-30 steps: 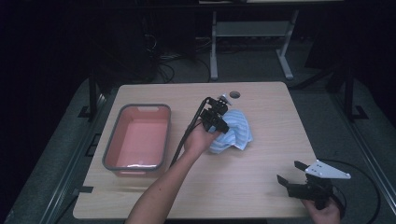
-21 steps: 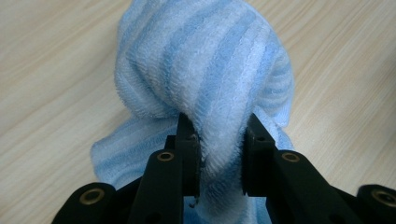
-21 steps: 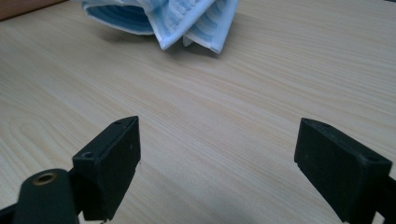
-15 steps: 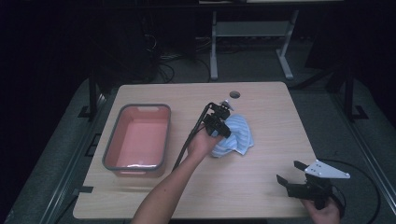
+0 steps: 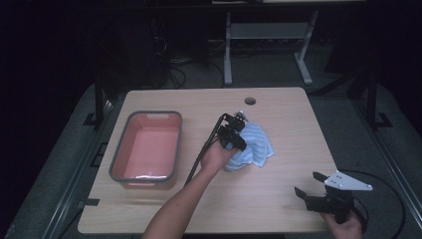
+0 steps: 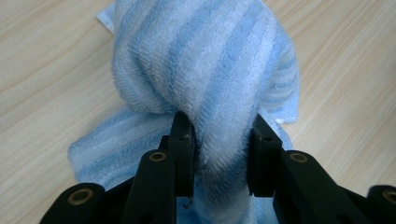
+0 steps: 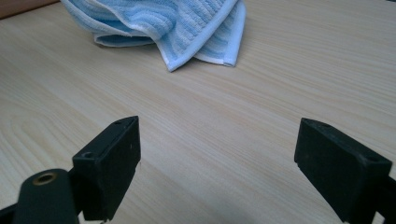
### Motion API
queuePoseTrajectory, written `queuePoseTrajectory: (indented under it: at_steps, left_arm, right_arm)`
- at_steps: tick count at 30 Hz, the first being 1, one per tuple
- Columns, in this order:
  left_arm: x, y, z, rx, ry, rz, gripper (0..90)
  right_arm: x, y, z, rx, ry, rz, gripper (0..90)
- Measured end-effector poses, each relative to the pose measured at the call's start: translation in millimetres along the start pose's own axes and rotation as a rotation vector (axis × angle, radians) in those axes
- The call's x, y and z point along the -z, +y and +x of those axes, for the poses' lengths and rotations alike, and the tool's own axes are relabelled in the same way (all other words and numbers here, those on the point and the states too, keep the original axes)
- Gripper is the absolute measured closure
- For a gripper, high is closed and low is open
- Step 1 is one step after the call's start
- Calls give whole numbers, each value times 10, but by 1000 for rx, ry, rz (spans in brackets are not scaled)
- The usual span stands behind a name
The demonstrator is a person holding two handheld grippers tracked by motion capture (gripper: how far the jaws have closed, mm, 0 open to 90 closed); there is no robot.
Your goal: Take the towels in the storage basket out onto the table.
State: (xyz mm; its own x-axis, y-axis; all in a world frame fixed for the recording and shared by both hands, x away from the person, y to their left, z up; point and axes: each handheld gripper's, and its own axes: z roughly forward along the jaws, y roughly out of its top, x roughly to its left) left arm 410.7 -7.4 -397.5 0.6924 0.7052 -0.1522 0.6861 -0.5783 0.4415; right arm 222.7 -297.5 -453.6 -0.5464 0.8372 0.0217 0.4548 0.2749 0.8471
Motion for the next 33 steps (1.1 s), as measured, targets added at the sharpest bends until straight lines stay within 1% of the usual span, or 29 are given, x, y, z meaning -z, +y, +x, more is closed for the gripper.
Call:
queuePoseTrajectory:
  at_steps: [3, 5, 6, 7, 9, 13, 16, 17, 19, 23, 25, 27, 28, 30, 31, 32, 33]
  left_arm:
    - [-1, -5, 7, 2, -1, -4, 664]
    - [-11, -11, 11, 7, -6, -2, 638]
    - [-17, -17, 12, 2, -8, 0, 623]
    - [-43, -39, 7, 11, -19, 0, 610]
    - [-49, -52, 12, 5, -24, 2, 604]
    - [-79, -107, 27, 17, -35, 0, 576]
    - [-68, -136, 51, 21, -51, -10, 567]
    - [-60, -143, 53, 14, -50, -10, 567]
    - [-42, -164, 65, 15, -53, -14, 552]
    - [-32, -180, 85, 20, -57, -20, 534]
    - [-26, -190, 96, 27, -59, -29, 510]
    - [-22, -198, 103, 30, -70, -43, 481]
    - [-15, -200, 108, 27, -73, -42, 475]
    - [-14, -208, 92, 26, -67, -50, 459]
    - [-8, -212, 95, 12, -64, -45, 444]
    - [-2, -217, 94, 9, -65, -41, 444]
    - [0, -223, 86, 15, -66, -47, 421]
  right_arm:
    - [-1, -3, -4, -1, 0, 0, 141]
    - [0, -2, -3, -5, -1, -1, 141]
    - [-1, -2, -2, -4, 0, -1, 141]
    - [-5, -4, 1, 1, 1, 1, 140]
    - [-7, -5, 4, -1, 2, 8, 140]
    - [-11, -2, 3, 4, 0, 7, 141]
    - [-14, -1, 8, 3, 1, 8, 141]
    - [-16, 1, 10, 2, 3, 11, 140]
    - [-21, 4, 14, 10, 1, 10, 141]
    - [-29, 4, 19, 4, 3, 15, 141]
    - [-30, 3, 19, 4, 3, 16, 141]
    - [-27, 0, 15, 7, 1, 15, 140]
    - [-25, -5, 10, 9, 2, 16, 141]
    - [-19, -14, 6, 9, 1, 15, 140]
    - [-19, -18, 2, 1, 0, 19, 140]
    - [-19, -18, 2, 1, 0, 19, 140]
    - [-22, -21, -3, 1, -2, 19, 141]
